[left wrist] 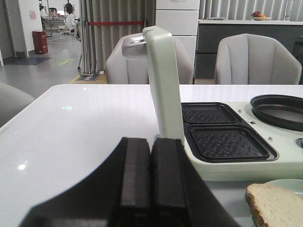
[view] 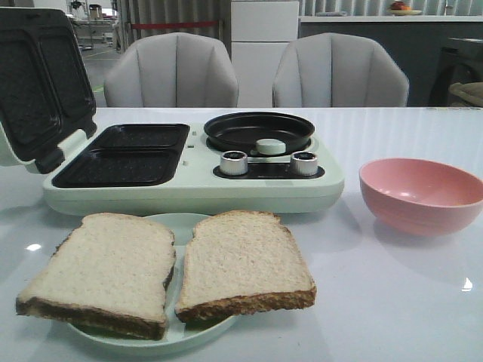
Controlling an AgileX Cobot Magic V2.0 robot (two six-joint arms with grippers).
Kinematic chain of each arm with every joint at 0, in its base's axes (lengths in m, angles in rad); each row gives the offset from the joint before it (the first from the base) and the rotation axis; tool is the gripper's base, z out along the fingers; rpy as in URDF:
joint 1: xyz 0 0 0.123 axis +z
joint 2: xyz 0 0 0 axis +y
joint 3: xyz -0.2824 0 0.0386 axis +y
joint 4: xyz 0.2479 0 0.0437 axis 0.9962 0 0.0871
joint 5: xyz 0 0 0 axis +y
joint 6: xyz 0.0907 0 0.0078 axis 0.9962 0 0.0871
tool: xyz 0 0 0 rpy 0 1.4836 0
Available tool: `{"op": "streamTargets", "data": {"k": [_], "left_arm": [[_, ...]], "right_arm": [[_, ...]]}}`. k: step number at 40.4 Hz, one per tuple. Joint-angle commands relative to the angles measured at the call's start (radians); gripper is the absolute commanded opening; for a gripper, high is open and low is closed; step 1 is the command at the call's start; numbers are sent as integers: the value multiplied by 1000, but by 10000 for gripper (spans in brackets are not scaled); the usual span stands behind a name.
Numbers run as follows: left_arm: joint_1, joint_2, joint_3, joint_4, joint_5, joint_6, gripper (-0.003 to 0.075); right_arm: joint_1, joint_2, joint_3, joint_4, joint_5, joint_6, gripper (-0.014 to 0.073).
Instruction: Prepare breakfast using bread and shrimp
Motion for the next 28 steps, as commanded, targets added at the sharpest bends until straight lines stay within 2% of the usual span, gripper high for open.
{"op": "streamTargets", "data": {"k": [1, 6, 13, 16, 20, 24, 28], "left_arm": [[0, -23, 32, -3, -105, -4, 32], [0, -23, 32, -3, -163, -4, 32], [0, -23, 16, 7, -387, -4, 32], [0, -23, -35, 7, -423, -4, 32], [0, -4, -146, 5, -334, -4, 32], [0, 47, -285, 2, -115, -4, 32], [0, 121, -399, 2, 40, -4, 32]], "right_arm": [[-5, -20, -2, -11, -102, -5, -34], [-5, -20, -2, -11, -102, -5, -34], [-5, -20, -2, -11, -102, -5, -34], [-5, -20, -2, -11, -102, -5, -34], [-5, -20, -2, -11, -102, -5, -34], [-5, -20, -2, -11, -102, -5, -34], [-5, -20, -2, -11, -102, -5, -34]]}}
